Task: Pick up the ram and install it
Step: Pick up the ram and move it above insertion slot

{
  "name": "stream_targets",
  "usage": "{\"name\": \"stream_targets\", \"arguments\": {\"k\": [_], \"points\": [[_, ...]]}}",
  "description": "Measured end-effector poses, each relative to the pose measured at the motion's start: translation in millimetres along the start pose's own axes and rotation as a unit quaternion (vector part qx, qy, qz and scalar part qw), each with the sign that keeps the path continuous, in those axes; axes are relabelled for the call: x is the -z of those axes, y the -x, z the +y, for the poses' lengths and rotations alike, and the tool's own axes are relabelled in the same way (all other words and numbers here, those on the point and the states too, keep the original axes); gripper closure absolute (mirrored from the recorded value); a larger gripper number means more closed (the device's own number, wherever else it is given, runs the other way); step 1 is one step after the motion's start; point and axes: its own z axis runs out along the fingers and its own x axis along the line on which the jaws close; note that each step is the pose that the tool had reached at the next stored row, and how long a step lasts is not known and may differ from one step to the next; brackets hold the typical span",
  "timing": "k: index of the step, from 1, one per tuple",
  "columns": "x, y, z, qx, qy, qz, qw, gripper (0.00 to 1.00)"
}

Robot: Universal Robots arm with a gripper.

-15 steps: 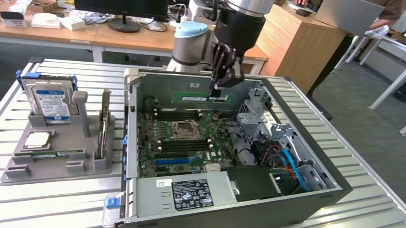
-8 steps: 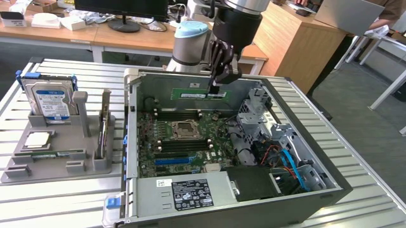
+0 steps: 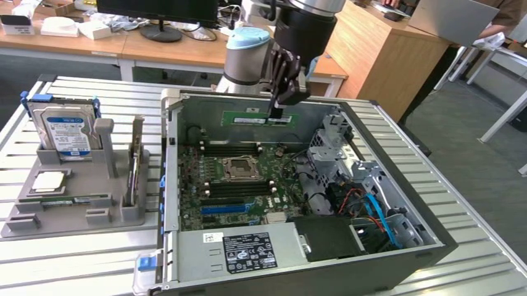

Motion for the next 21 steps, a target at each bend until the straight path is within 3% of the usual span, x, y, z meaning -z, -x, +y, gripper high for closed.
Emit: {"name": "stream_targets", "arguments": {"k": [13,21], "points": [[-1.2,17.7,0.0,0.0,0.0,0.0,1.0,0.89],[-1.4,19.0,0.0,0.0,0.0,-0.0001,1.0,0.89]]}}
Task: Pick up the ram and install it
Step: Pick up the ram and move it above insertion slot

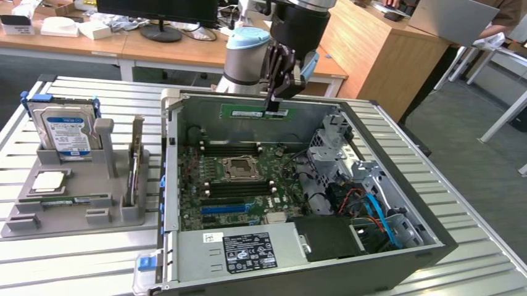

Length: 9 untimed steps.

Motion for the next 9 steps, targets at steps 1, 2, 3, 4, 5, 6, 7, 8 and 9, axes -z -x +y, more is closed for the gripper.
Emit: {"name": "stream_targets", "arguments": {"k": [1,2,3,4,5,6,7,8,9], "points": [[-0.5,0.1,0.0,0.0,0.0,-0.0001,1.0,0.89],[-1.0,0.0,0.0,0.0,0.0,0.0,1.0,0.89],[-1.9,0.0,-0.1,0.0,0.0,0.0,1.0,0.89],[-2.8,-0.1,-0.1,0.0,0.0,0.0,1.0,0.89],[-3.8,-0.1,-0.1,0.0,0.0,0.0,1.0,0.89],[-4.6,-0.1,-0.2,0.0,0.0,0.0,1.0,0.89],[-5.5,-0.2,-0.2,0.0,0.0,0.0,1.0,0.89],[-6.3,-0.2,-0.2,0.0,0.0,0.0,1.0,0.89],[-7.0,-0.2,-0.2,0.0,0.0,0.0,1.0,0.89]]}}
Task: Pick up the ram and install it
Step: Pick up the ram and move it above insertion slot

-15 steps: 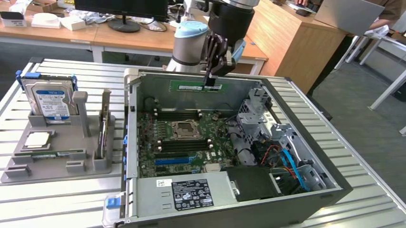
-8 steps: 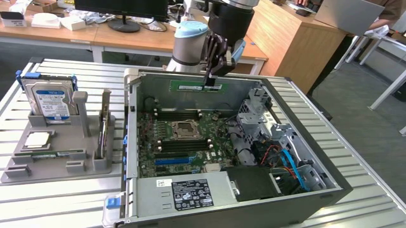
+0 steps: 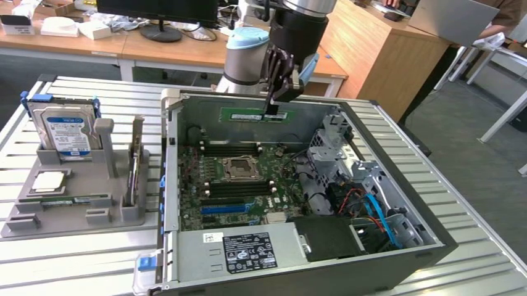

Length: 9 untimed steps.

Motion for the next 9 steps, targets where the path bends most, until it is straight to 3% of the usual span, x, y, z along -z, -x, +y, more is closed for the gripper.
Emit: {"name": "stream_targets", "arguments": {"k": [9], "points": [[-7.2,-0.2,-0.2,0.0,0.0,0.0,1.0,0.89]]}}
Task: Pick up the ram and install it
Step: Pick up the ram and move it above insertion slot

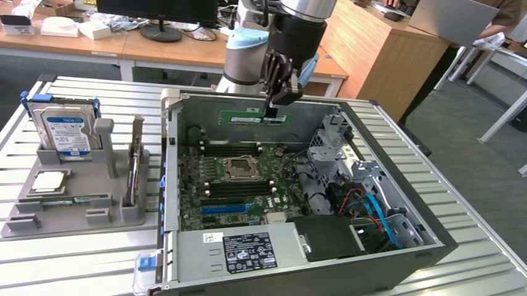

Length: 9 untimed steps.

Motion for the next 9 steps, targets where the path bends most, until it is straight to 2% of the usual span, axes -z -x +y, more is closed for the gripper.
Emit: {"name": "stream_targets", "arguments": {"k": [9], "points": [[-7.1,-0.2,-0.2,0.0,0.0,0.0,1.0,0.89]]}}
